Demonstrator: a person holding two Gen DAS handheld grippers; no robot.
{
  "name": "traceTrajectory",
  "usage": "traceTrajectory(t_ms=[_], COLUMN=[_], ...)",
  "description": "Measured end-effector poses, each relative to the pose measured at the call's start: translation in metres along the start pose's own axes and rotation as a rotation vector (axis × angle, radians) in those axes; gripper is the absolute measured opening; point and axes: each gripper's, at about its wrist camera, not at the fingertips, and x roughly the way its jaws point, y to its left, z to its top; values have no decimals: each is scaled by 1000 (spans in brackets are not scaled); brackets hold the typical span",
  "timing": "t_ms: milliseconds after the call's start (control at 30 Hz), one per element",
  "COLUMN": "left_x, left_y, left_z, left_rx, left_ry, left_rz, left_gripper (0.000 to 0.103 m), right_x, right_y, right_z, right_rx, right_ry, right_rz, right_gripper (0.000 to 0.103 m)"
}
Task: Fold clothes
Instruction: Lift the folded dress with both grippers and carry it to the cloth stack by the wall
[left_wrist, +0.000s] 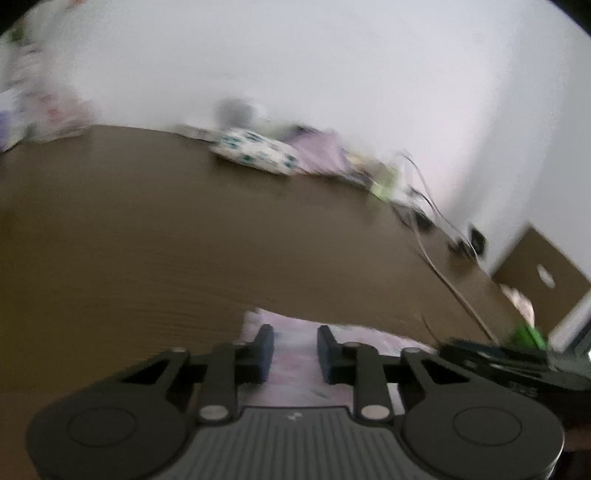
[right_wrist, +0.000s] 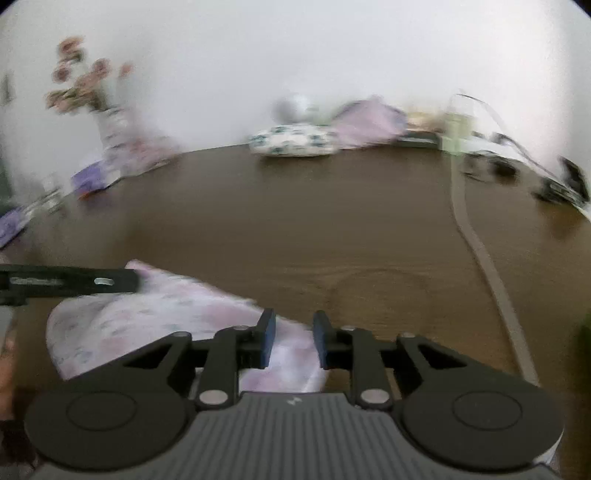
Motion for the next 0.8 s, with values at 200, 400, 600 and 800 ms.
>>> traceTrajectory(t_ms=[200, 400, 600, 800], left_x=[-37, -20, -2, 12], left_y=[26, 37, 31, 32], left_z=[-4, -12, -10, -4], left_rx=[-81, -223, -264, -275], left_ry=[54, 141, 143, 179], left_rz=[-168, -246, -231, -277], left_gripper=[91, 66, 44, 41], right_x=[-27, -7, 14, 17], right_y=[-31, -21, -30, -23], right_z=[-4, -13, 3, 2], right_rx=[282, 297, 321, 306], right_ry=[50, 127, 121, 161], right_rz=[196, 262, 238, 309], right_gripper=[91, 49, 44, 27])
